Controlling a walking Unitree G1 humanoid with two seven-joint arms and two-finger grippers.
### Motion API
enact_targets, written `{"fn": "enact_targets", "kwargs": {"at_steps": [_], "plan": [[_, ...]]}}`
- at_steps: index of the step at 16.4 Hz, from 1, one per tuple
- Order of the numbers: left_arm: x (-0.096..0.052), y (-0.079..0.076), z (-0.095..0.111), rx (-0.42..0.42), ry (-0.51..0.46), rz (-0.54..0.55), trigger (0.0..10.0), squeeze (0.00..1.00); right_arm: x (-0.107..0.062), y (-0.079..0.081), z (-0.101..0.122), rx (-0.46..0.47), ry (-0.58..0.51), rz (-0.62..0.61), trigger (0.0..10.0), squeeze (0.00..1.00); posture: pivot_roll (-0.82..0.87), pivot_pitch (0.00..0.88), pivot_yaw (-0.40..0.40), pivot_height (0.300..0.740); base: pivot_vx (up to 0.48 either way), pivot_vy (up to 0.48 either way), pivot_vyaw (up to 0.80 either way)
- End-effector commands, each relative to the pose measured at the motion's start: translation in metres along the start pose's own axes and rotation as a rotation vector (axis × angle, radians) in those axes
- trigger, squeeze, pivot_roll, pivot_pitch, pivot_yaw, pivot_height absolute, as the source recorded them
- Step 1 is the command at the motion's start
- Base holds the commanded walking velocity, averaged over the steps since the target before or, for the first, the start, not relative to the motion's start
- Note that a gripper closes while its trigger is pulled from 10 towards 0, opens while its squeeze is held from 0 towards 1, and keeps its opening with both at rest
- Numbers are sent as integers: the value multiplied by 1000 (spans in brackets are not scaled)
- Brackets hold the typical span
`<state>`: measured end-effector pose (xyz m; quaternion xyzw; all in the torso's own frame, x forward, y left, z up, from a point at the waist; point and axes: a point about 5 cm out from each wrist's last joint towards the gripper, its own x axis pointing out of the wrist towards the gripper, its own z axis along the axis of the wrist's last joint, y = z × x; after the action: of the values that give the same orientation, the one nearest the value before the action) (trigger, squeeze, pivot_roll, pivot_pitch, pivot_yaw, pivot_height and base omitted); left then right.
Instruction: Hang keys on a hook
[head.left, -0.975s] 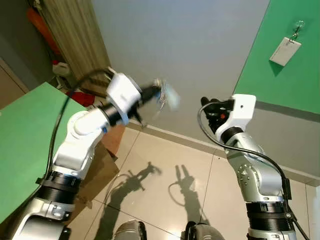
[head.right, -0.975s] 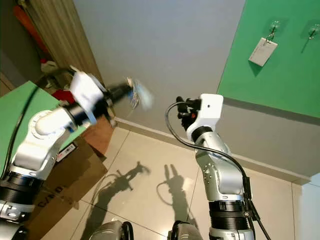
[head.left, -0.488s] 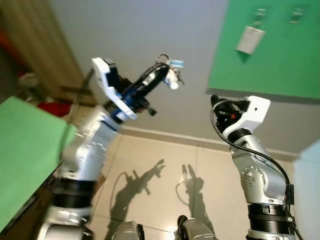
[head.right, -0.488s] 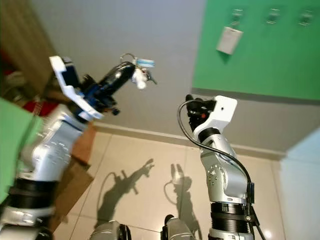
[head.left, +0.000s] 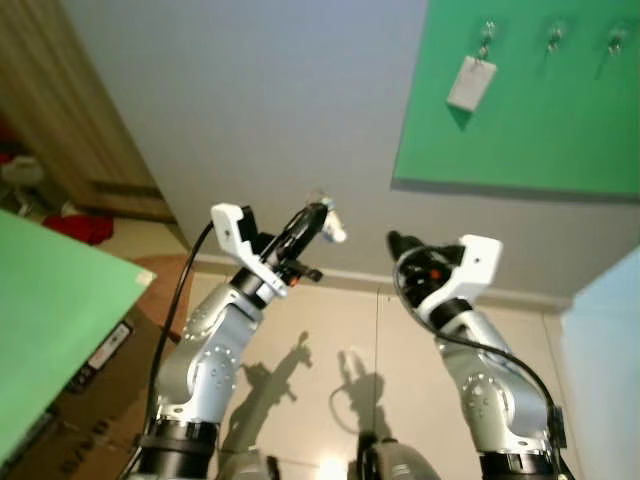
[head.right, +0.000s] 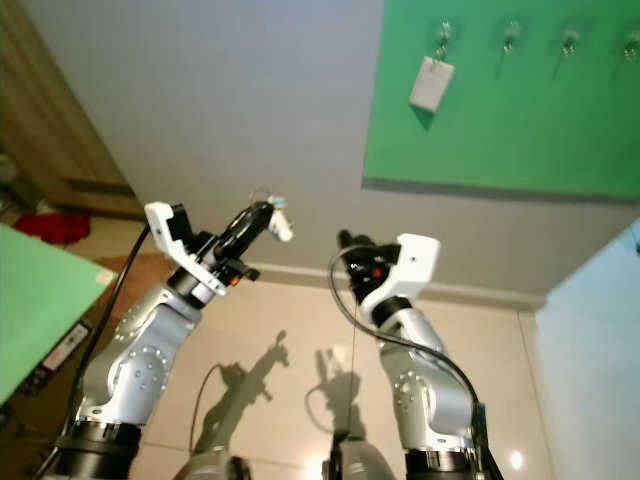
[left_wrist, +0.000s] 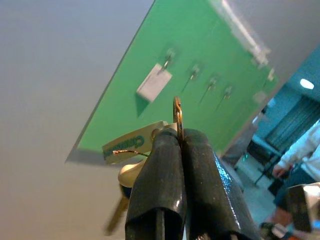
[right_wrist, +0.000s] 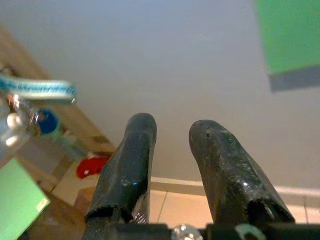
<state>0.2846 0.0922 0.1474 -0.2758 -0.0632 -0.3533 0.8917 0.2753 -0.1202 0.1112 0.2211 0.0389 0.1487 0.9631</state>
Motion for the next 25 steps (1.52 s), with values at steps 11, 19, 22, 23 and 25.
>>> {"fn": "enact_targets", "kwargs": {"at_steps": [11, 19, 22, 23, 25], "plan": [[46, -58, 63, -116, -204, -435, 10000, 0, -2, -12, -7, -36, 10, -39, 10000, 0, -25, 79, 10, 740, 0, -469, 0], [45, -30, 48, -35, -79, -219, 10000, 0, -5, -21, -13, -63, 35, -80, 10000, 0, -28, 79, 15, 740, 0, -176, 0], [34, -30, 40, -19, -53, -221, 10000, 0, -3, -25, -18, -57, 60, -102, 10000, 0, -14, 82, 15, 740, 328, 0, -423], [33, -31, 40, -25, -56, -226, 10000, 0, -3, -24, -16, -89, 43, -99, 10000, 0, -12, 82, 15, 740, 337, 0, -800], [35, -29, 41, -23, -56, -207, 10000, 0, -2, -23, -16, -103, 56, -104, 10000, 0, -11, 81, 18, 740, 334, 0, 0]]}}
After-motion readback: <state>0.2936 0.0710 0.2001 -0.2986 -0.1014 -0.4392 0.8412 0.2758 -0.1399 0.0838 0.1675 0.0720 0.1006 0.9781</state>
